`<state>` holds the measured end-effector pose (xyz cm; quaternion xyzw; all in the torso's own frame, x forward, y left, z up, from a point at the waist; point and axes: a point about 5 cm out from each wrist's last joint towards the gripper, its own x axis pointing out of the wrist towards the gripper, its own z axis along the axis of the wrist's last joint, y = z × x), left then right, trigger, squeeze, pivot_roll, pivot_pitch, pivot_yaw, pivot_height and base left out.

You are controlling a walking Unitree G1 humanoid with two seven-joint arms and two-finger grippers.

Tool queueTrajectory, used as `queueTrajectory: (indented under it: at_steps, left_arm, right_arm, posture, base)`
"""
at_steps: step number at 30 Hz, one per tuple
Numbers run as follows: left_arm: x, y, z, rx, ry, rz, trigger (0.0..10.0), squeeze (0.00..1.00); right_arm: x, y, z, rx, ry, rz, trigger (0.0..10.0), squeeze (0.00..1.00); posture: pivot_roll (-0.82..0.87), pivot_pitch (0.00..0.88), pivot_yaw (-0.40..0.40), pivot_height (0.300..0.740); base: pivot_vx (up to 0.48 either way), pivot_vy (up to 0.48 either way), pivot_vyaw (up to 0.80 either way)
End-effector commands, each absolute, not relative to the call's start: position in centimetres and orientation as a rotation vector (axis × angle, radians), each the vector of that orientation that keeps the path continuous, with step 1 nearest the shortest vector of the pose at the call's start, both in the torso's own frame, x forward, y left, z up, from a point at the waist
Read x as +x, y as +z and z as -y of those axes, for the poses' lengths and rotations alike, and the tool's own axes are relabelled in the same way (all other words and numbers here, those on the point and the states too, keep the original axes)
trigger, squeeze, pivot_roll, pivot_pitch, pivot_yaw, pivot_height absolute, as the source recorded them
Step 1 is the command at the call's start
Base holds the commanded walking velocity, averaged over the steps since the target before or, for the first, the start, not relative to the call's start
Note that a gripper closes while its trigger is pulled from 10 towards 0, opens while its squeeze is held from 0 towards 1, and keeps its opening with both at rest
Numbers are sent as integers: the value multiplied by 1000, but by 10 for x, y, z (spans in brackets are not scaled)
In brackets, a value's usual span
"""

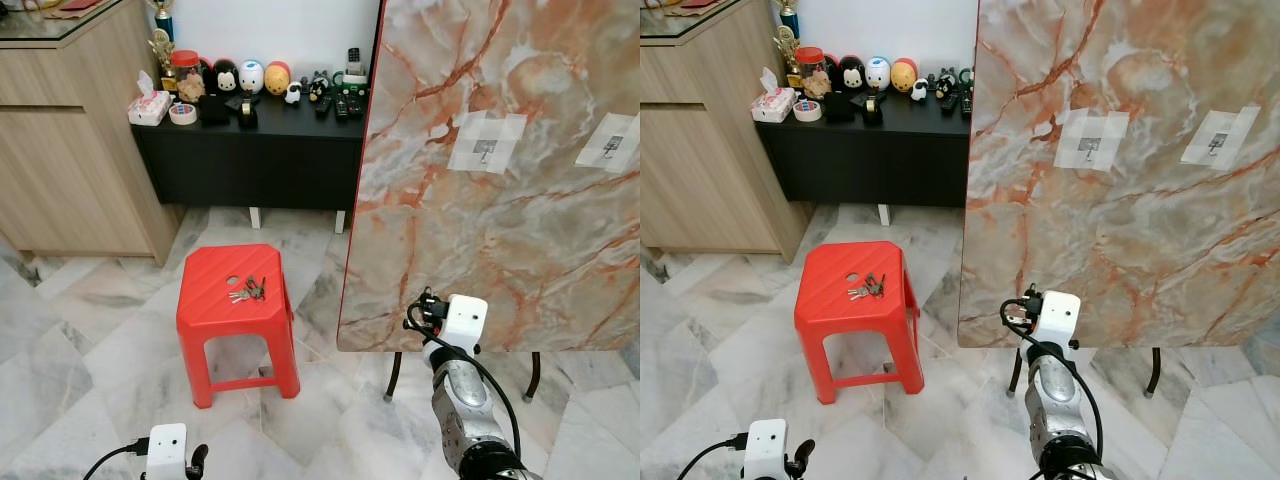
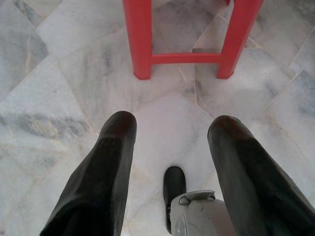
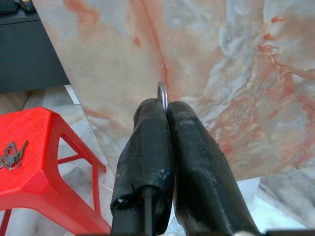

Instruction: Hang keys on a hook

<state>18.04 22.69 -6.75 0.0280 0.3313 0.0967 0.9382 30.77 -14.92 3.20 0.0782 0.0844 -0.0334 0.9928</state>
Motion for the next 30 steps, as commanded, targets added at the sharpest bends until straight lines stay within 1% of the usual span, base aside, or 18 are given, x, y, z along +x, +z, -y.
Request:
queueTrajectory:
  at_steps: [1, 8, 13, 20, 27, 30]
  left_arm:
    - [179, -69, -227, 66, 187, -693, 10000, 0]
    - [179, -69, -226, 65, 180, -698, 10000, 0]
    - [179, -69, -226, 65, 178, -700, 10000, 0]
    - [179, -70, -224, 63, 180, -699, 10000, 0]
    - [179, -70, -224, 59, 187, -696, 10000, 0]
    - [179, -70, -223, 56, 189, -695, 10000, 0]
  right_arm:
    - [310, 37, 151, 154, -74, -135, 10000, 0]
    - [308, 34, 155, 167, -128, -155, 10000, 0]
    - [306, 32, 162, 178, -178, -165, 10000, 0]
    - [302, 28, 177, 204, -299, -183, 10000, 0]
    - [297, 25, 183, 193, -349, -190, 10000, 0]
    - [294, 24, 187, 186, -374, -184, 10000, 0]
  posture:
    - [4, 0, -60, 722]
    - [5, 0, -60, 722]
    - [3, 0, -64, 722]
    - [-1, 14, -66, 722]
    - [-1, 20, -67, 722]
    - [-5, 23, -66, 722]
  base:
    - [259, 0, 0]
    - [266, 0, 0]
    - [279, 0, 0]
    - [286, 0, 0]
    - [278, 0, 0]
    - [0, 0, 0]
